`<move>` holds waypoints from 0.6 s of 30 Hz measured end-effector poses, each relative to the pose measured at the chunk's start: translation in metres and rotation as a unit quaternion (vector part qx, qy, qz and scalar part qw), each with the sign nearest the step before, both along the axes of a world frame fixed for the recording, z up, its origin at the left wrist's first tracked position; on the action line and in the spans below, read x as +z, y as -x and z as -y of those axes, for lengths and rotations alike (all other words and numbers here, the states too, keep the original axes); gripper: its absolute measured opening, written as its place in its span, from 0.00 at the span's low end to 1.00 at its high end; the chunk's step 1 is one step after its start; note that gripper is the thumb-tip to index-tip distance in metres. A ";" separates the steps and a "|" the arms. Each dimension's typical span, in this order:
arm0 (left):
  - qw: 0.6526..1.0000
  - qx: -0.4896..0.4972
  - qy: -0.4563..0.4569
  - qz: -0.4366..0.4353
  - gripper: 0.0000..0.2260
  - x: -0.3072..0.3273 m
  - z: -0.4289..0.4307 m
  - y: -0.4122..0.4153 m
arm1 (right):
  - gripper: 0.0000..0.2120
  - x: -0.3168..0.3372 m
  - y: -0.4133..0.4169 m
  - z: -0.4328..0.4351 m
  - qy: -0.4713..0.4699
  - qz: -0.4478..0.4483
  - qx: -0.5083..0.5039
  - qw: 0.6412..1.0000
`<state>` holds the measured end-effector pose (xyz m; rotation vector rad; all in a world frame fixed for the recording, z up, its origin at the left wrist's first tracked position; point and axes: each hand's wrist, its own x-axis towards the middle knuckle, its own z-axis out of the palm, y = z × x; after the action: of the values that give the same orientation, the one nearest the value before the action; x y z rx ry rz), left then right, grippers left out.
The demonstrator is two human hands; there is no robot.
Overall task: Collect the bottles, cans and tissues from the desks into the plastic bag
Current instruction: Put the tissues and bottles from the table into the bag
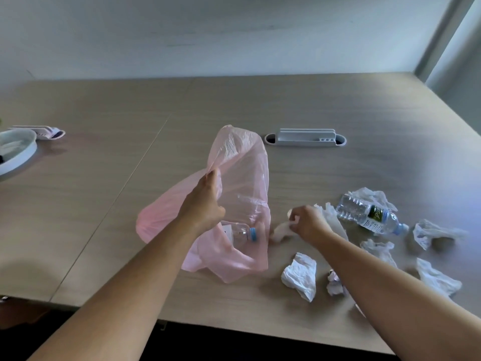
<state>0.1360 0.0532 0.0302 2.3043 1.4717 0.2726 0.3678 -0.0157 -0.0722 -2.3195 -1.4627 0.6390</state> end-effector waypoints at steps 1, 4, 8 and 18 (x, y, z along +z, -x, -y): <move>1.000 0.001 0.001 -0.002 0.32 0.002 0.001 -0.002 | 0.06 0.010 -0.003 -0.002 -0.033 -0.037 -0.070 0.996; 1.000 0.008 -0.002 -0.005 0.33 0.008 0.006 -0.007 | 0.03 0.040 0.000 -0.013 -0.125 -0.181 -0.224 0.949; 1.000 -0.010 -0.010 0.002 0.37 0.016 0.014 -0.014 | 0.05 0.064 0.044 -0.025 -0.117 -0.332 -0.157 0.923; 0.998 -0.046 -0.025 0.033 0.39 0.029 0.037 -0.024 | 0.24 0.055 0.067 0.003 -0.006 -0.178 0.158 0.971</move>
<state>0.1596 0.0165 0.0594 2.3702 1.3371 0.3594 0.3004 -0.0183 -0.0176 -1.8476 -1.6577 1.0657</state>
